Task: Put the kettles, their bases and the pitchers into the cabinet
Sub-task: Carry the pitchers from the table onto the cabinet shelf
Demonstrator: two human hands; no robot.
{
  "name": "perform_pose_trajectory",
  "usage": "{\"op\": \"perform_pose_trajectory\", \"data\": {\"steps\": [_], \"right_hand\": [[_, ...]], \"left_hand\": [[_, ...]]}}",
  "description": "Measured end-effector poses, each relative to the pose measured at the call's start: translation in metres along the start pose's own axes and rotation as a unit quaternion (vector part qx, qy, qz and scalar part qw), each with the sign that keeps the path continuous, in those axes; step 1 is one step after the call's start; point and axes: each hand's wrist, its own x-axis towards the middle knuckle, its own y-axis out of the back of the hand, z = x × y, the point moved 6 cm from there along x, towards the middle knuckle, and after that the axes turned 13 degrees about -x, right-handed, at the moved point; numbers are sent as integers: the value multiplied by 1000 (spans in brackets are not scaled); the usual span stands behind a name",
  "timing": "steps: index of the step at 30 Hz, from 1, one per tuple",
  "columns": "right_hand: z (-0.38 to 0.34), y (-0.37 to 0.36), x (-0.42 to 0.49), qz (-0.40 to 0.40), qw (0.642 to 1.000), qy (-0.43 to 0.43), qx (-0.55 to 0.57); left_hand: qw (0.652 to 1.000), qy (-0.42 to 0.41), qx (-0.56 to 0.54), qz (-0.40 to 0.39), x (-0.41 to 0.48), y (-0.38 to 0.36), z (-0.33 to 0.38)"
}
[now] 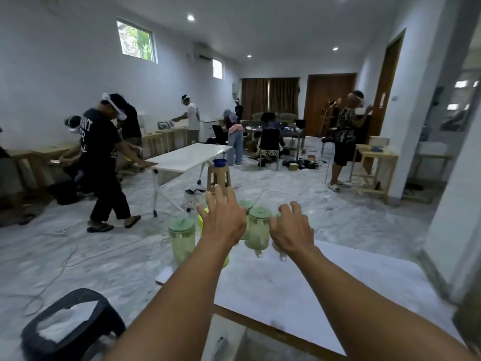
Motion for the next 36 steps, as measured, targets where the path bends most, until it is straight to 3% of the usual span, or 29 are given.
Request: {"op": "perform_pose_trajectory", "data": {"steps": [3,8,14,17,22,27,36], "right_hand": [[-35,-42,10,-38,999,33,11],[-91,-110,38,-90,994,53,16],[-153,-195,84,-153,987,-31,34],[-164,-228,100,-170,977,-112,59],[-161,-279,112,-202,945,-230,113],[-164,-296,117,-183,929,-272,174],[-149,-269,110,-150,894,-291,305]], "left_hand": [[998,50,20,28,14,6,-50],[994,104,43,-3,54,-4,-122],[982,185,3,-45,116,-41,-220],[954,286,-71,-64,134,-70,-266],[866,447,-200,-101,138,-132,-324],[846,448,-276,-89,145,-157,-341],[852,373,-366,-39,161,-123,-308]]}}
